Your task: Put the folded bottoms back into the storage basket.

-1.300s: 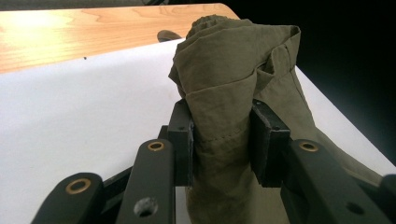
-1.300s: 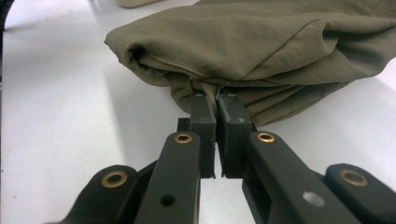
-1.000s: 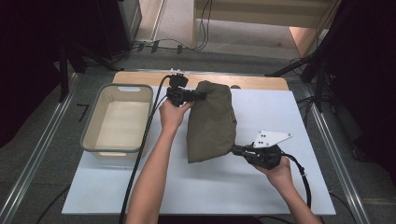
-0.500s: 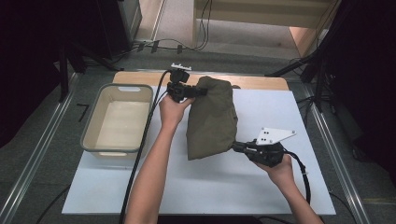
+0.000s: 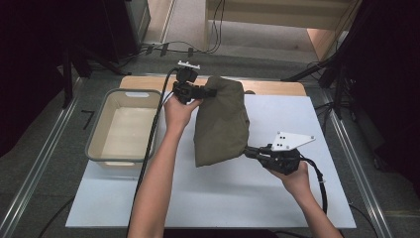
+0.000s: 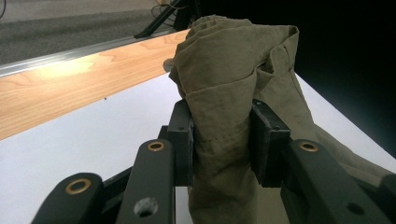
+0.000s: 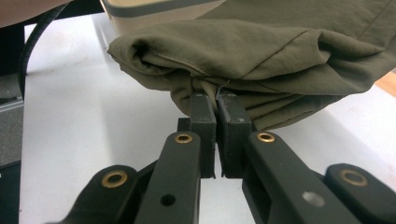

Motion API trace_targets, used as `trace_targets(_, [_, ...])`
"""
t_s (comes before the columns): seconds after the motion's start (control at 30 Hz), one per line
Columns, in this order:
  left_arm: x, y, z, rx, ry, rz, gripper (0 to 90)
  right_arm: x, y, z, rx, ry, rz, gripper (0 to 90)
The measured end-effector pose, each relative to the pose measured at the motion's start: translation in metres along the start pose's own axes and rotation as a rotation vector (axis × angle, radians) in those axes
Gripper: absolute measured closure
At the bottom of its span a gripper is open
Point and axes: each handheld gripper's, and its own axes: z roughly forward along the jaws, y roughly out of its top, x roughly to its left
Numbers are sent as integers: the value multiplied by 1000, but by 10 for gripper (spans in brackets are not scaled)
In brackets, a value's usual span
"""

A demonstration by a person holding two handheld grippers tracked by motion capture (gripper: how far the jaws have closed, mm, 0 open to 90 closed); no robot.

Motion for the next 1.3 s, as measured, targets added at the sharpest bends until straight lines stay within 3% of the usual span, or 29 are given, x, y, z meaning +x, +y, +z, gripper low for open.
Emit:
trace_targets(0.57, [6,4,-17,8,12,32,665,6,17,7,-15,23,-26,845])
trace_targets(1.3, [15,4,-35,26,39,27,665,11,34,18,-24,45,-48,845])
